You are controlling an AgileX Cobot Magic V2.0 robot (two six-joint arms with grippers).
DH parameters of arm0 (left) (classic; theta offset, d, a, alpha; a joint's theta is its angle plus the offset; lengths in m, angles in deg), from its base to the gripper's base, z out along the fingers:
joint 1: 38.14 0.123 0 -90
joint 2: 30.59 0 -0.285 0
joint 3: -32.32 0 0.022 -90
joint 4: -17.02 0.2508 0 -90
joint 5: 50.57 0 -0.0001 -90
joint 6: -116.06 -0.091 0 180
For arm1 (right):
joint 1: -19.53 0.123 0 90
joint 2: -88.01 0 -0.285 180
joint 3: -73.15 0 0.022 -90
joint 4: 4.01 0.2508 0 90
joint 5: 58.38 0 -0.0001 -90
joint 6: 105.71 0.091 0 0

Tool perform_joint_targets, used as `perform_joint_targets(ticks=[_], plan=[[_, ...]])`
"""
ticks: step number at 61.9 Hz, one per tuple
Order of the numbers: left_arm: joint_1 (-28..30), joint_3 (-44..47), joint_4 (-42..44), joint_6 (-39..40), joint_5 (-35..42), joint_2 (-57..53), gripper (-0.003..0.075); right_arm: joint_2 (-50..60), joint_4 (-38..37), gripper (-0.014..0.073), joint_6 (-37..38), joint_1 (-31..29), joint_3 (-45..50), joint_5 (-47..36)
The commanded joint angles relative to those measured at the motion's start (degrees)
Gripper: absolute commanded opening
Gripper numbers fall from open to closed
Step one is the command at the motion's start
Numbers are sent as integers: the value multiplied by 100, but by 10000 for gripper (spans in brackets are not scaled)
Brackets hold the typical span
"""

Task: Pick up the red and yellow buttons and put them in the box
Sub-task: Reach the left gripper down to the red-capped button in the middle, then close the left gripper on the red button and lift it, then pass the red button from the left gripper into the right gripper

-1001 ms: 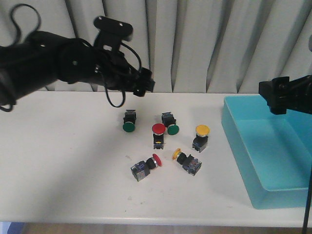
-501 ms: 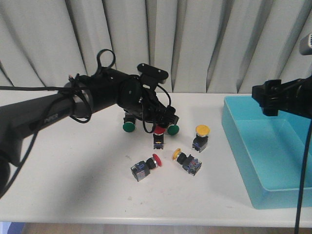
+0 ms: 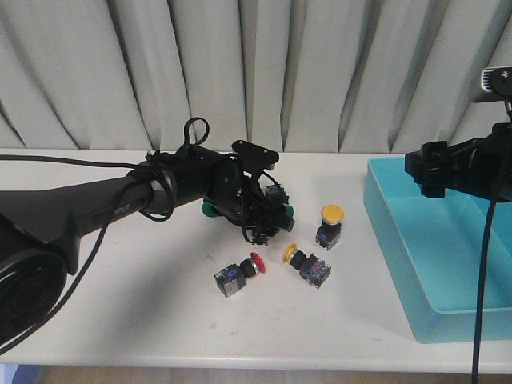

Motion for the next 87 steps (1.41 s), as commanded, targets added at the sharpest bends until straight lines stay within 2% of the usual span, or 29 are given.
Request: perform_joint_targets(ticks=[1, 17, 24, 28, 37, 42, 58, 64, 75, 87], plan=[[-33, -191, -262, 25, 448, -354, 538, 103, 5, 639, -67, -8, -196, -374], [-13, -191, -308, 31, 617, -263, 452, 103, 31, 624, -67, -8, -196, -362], [-9, -186, -308, 31, 494, -175, 382, 103, 46, 620, -67, -8, -196, -362], [-9, -186, -307, 31, 449, -161, 307, 103, 75, 615, -67, -8, -196, -362], [-9, -191, -307, 20, 587, -256, 80, 103, 100, 594, -67, -8, -196, -318], [-9, -191, -303, 9, 704, -422, -9, 103, 100, 584, -73, -8, -196, -252], [-15, -191, -319, 27, 651, -1259, -8, 103, 112, 572, -376, 126, -196, -245], [-16, -191, -519, 28, 308, -1647, -8, 103, 111, 572, -778, 520, -196, -234], [-16, -191, -1403, 23, -405, -2462, -8, 103, 111, 572, -1803, 1591, -196, -226], [-16, -185, -2454, 27, -878, -3086, -8, 103, 66, 572, -2132, 2116, -196, -309]])
